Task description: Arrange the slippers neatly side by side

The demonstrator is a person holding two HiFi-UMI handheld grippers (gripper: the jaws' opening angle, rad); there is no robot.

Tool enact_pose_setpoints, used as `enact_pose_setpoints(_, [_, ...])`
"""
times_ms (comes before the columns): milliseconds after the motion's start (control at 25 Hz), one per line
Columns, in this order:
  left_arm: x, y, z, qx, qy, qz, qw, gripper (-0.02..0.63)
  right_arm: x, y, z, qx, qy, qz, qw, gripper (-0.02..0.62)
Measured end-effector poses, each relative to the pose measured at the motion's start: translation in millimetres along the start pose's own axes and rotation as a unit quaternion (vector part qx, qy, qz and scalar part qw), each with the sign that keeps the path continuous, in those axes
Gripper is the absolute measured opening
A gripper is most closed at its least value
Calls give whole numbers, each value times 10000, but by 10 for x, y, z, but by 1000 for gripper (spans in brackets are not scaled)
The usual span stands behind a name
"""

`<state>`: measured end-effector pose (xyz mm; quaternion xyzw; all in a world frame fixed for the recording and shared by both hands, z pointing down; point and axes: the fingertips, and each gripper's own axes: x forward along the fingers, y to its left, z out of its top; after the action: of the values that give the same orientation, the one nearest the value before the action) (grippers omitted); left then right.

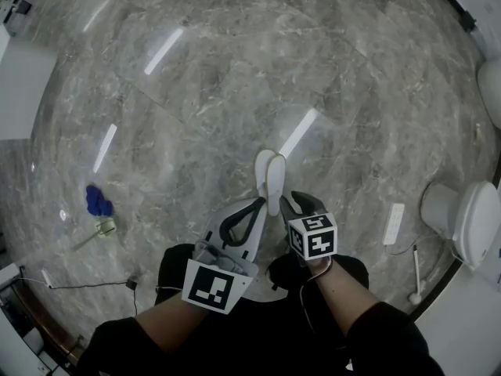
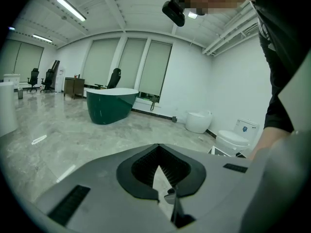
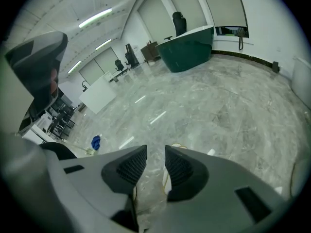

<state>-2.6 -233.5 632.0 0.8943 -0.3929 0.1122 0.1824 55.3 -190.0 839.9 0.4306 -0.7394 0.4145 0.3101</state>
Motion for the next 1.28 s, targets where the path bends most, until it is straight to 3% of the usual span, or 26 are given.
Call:
enact_pose_setpoints(680, [645,557,-886,361,-152,123,9992,2,1396,-686,-769,337,674,-151,9970,95])
enact_pose_setpoints(1080, [925,856,-1054,577,-369,309,9972,2,1915,-846,-1151,784,1112,165,9906,95])
enact_pose_setpoints(1280, [942,919,-1055,576,-448,372,9966,2,2017,-841,-1154,623,1116,240,9915,95])
